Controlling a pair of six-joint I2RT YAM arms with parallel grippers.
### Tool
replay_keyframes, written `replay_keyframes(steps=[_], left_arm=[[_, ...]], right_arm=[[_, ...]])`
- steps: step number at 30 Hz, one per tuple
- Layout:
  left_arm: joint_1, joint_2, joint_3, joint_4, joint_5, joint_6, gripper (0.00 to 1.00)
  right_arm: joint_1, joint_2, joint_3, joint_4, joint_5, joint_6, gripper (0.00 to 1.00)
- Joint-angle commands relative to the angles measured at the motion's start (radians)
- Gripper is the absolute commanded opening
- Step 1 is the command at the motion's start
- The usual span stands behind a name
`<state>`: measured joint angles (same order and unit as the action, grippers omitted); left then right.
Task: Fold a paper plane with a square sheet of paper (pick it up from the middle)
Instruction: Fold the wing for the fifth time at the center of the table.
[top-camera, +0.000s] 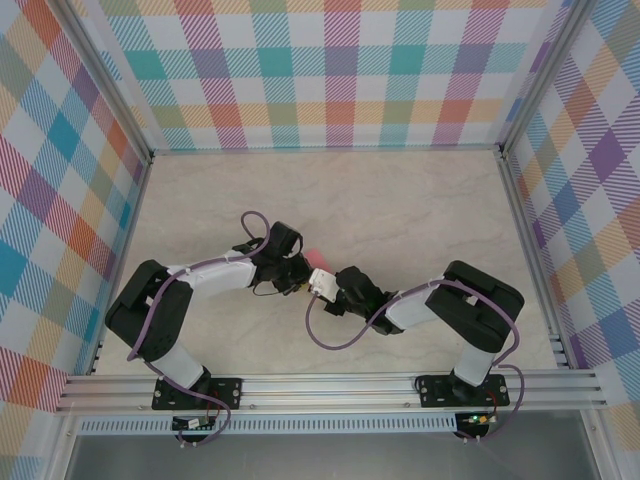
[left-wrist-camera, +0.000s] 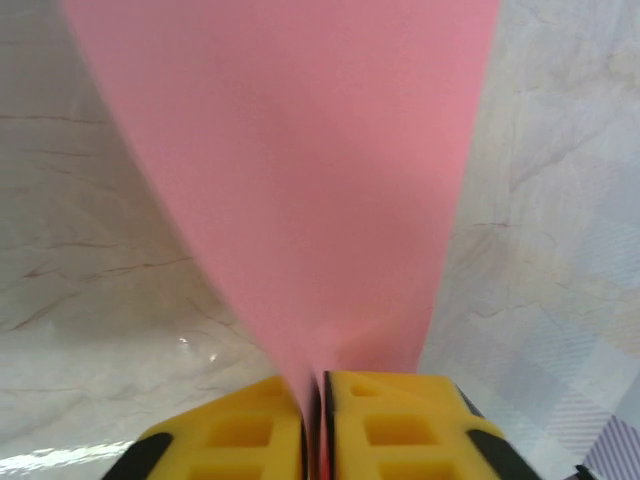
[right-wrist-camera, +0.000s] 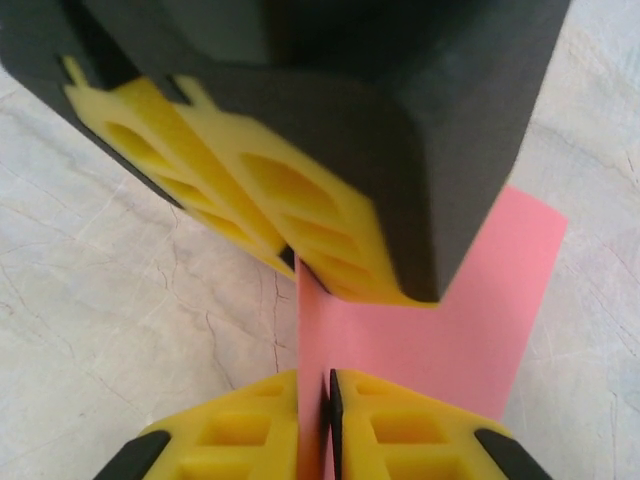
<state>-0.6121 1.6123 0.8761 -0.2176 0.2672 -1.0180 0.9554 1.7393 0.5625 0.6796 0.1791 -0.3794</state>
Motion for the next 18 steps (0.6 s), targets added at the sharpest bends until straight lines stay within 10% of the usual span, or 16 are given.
replay_keyframes(steps=[1, 18], left_arm=[[0.031, -0.064, 0.016, -0.051, -0.028, 0.031, 0.22], [0.153, -0.283, -0.061, -0.149, -0.104, 0.100, 0.50]], right_arm=[[-0.005, 0.008, 0.038, 0.005, -0.045, 0.076, 0.11], [-0.165, 0.013, 0.152, -0.215, -0.377, 0.542, 0.02]])
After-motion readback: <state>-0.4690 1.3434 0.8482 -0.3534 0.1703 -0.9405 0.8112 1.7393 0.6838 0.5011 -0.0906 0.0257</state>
